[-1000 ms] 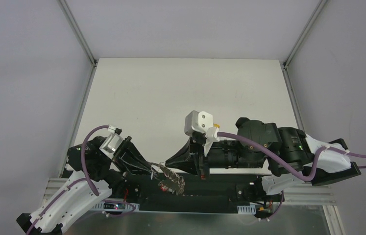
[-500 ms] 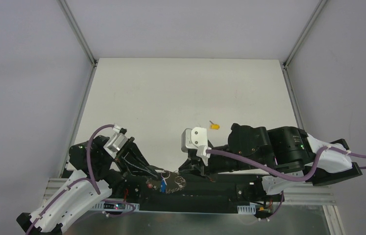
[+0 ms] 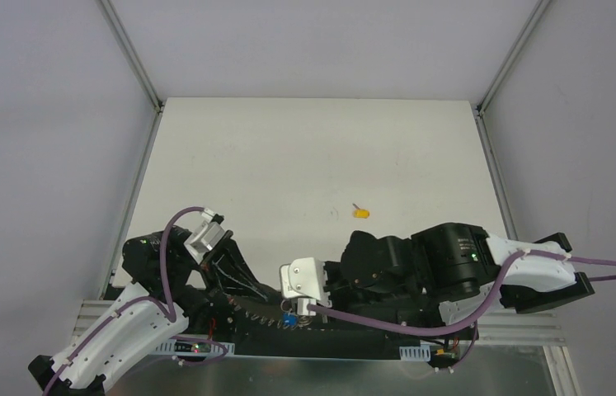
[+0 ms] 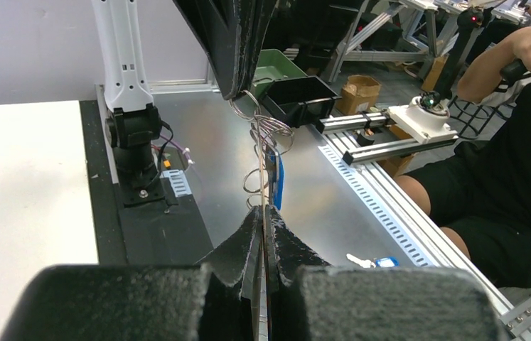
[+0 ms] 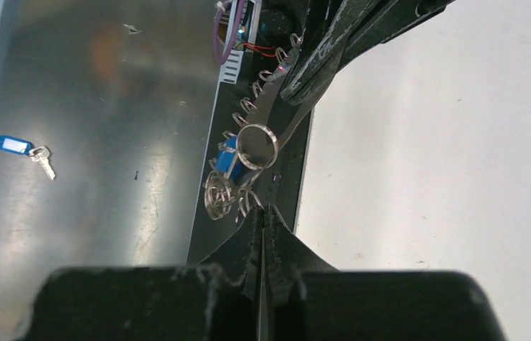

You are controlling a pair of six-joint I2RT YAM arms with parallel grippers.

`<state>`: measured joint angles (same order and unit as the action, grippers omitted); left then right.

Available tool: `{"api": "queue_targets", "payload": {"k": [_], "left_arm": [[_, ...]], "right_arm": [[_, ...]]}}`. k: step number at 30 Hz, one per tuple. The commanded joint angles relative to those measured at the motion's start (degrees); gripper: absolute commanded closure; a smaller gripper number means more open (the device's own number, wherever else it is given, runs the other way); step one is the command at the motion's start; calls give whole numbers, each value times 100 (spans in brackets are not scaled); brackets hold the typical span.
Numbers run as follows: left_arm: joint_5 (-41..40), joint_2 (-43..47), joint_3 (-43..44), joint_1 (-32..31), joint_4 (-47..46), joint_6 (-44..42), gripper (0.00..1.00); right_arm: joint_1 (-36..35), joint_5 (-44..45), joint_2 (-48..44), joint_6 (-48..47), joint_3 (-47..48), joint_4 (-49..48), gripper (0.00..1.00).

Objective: Put the keys on the keyring

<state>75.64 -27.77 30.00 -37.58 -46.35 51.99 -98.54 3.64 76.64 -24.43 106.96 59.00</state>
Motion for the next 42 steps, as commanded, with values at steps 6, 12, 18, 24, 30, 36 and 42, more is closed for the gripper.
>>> {"api": "queue_targets", "payload": {"k": [6,12,18,24,30,36,42], "left_arm": [[-127,60,250,-74,-64,-84,100],[-145,111,270,-74,76,-170,100],[-163,160,291,-74,257,-284,100],[-185,207,304,-74,416,-385,100],[-193,195,311,-74,483,-427,100],[-211,176,313,-74,530,-455,100],[-231,189,305,-74,539,-475,100]], "right_arm": [[-306,1386,562,197,613,810,100],[-426,1534,768,143,705,1203,100],[-431,1302,843,140,718,1535,100],[-611,1179,576,148,464,1505,100],[-785,975,248,150,115,1407,100],[-830,1043,313,268,71,1471,100],[-863,1332,174,333,-23,1143,100]]}}
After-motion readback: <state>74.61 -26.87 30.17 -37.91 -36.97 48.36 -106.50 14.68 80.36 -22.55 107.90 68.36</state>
